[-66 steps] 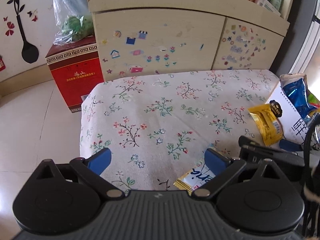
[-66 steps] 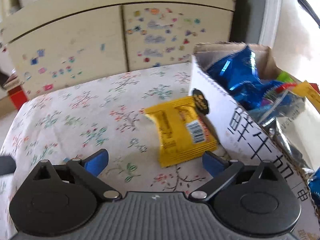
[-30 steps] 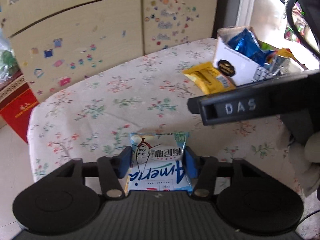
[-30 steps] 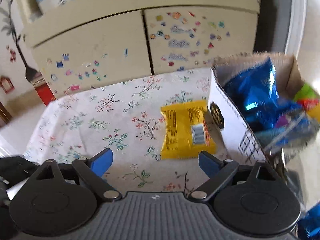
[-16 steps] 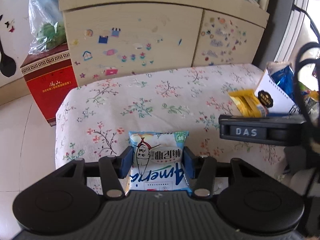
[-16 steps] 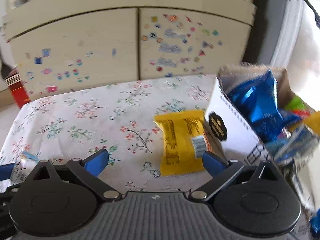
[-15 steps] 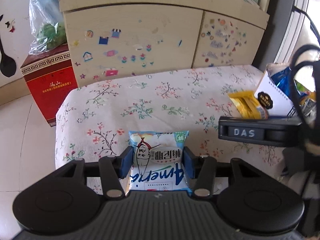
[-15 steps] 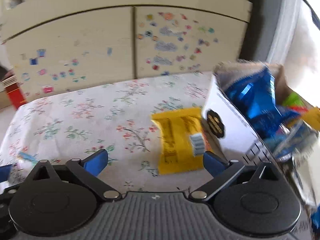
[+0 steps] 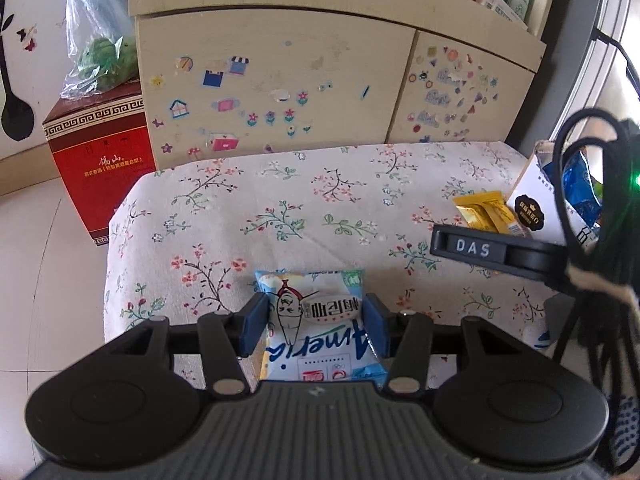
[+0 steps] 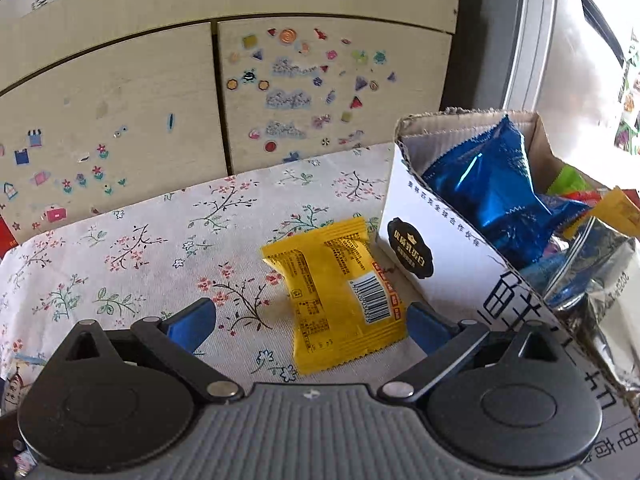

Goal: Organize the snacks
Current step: 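Grasp the white Amerie bag with the left gripper while the right grasps the yellow bag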

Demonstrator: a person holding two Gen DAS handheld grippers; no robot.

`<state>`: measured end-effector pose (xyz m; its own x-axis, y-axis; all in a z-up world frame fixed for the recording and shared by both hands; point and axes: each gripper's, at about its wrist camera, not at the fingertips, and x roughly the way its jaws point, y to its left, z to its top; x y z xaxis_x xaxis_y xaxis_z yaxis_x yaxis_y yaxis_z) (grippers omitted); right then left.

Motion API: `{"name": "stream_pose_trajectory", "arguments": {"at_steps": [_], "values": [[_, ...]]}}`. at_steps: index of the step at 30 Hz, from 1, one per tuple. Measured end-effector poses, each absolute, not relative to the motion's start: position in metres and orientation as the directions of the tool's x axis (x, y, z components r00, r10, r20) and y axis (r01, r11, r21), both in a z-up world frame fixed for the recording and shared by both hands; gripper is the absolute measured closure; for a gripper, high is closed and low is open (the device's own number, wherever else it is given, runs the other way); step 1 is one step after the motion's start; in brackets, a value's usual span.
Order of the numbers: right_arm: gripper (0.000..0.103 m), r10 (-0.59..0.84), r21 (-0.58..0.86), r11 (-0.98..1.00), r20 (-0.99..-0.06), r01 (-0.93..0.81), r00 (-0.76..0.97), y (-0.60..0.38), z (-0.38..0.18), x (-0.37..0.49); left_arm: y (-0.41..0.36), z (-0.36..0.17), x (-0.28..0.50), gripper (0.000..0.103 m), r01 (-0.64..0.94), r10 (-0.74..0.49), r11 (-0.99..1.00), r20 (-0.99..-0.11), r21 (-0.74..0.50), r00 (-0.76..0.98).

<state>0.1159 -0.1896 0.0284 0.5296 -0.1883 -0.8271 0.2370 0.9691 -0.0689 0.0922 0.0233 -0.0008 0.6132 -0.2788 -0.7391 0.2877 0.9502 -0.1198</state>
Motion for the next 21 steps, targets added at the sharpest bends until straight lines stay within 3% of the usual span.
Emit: {"name": "stream_pose_trajectory", "arguments": {"at_steps": [5, 8, 21], "values": [[0.000, -0.087, -0.010, 0.989, -0.838, 0.146, 0.538, -0.182, 0.030, 0.116, 0.027, 0.000, 0.094, 0.052, 0.262, -0.280, 0.955, -0.735, -0.143, 0.618], [0.000, -0.165, -0.094, 0.984, -0.800, 0.151, 0.577, -0.176, 0.035, 0.116, 0.027, 0.000, 0.094, 0.053, 0.267, -0.285, 0.952, -0.735, -0.146, 0.615], [0.000, -0.130, -0.154, 0.988, -0.818, 0.005, 0.561, -0.178, 0.021, 0.141, 0.012, -0.006, 0.095, 0.051, 0.322, -0.285, 0.941, -0.750, -0.101, 0.598]]}}
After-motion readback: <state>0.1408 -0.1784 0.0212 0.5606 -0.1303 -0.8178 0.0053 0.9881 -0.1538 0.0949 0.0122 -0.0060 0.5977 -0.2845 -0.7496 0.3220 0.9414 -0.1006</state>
